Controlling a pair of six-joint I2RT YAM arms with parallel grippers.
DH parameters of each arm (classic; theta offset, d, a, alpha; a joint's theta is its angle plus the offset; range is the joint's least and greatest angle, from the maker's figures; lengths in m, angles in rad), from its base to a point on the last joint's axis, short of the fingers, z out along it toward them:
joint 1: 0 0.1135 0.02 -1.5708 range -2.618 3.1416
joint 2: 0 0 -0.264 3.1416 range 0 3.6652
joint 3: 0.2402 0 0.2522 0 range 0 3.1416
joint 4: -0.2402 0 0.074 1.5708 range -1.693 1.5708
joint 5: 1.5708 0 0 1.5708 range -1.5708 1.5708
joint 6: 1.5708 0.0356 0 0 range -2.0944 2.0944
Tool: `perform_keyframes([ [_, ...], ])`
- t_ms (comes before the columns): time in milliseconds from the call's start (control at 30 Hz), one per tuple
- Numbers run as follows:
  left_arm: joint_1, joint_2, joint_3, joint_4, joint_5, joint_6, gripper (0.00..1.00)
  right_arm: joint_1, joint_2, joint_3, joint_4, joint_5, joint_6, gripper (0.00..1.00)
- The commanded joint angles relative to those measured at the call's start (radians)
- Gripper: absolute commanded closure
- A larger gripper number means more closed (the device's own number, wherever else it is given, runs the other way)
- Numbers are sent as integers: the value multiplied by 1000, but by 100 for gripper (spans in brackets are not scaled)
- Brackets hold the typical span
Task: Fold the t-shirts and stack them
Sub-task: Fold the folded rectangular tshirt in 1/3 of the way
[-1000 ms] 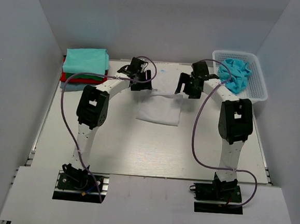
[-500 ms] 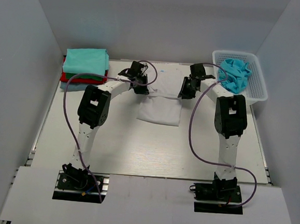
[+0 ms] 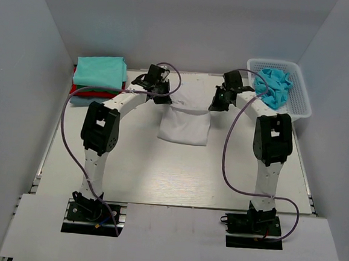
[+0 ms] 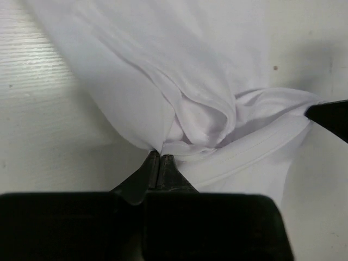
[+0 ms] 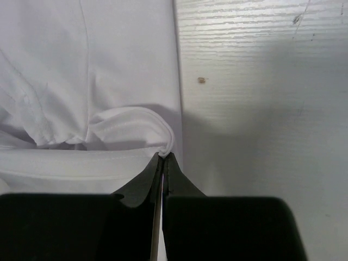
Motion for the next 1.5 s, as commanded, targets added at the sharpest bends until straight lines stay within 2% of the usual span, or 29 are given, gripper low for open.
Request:
perform_keyframes([
  [0,0,-176,-48,-10,-43,9,100,2,-131,-22,40,9,-11,100],
  [367,18,-161,-31,-113,-76,-14,100,8,-128,6,47,-105,-23,100],
  [567,18,-152,-90,-144,-65,-62,100,27,-76,27,24,-148,-47,100],
  [700,18,-152,-123,-179,-148,-82,98,36,-35,59,17,-155,-60,100],
  [733,18,-162,-133,-188,-157,-91,88,37,-19,75,20,-156,-67,100],
  [800,18,-162,-133,-202,-168,-103,24,42,4,99,19,-153,-69,100],
  [833,18,-162,-133,-214,-168,-103,0,42,19,117,4,-158,-73,82],
  [867,18,-162,-133,-243,-186,-120,0,43,34,142,-12,-158,-72,66],
  [900,18,-173,-133,-256,-200,-134,0,45,41,150,-24,-158,-75,55],
  [933,18,-188,-148,-256,-200,-134,0,42,44,157,-39,-159,-80,35],
  [967,18,-201,-174,-266,-200,-146,0,45,38,157,-54,-155,-84,10],
  [1100,18,-293,-261,-242,-162,-168,0,48,-40,72,-33,-136,-83,10],
  [1233,-3,-398,-379,-221,-111,-205,0,69,-208,-115,22,-129,-77,10],
  [1300,-3,-461,-442,-152,-50,-234,0,83,-281,-230,57,-138,-72,10],
  [1333,-3,-480,-509,-116,5,-255,0,102,-295,-255,62,-154,-70,10],
  [1467,-41,-515,-584,11,93,-309,0,138,-308,-332,94,-198,-73,10],
])
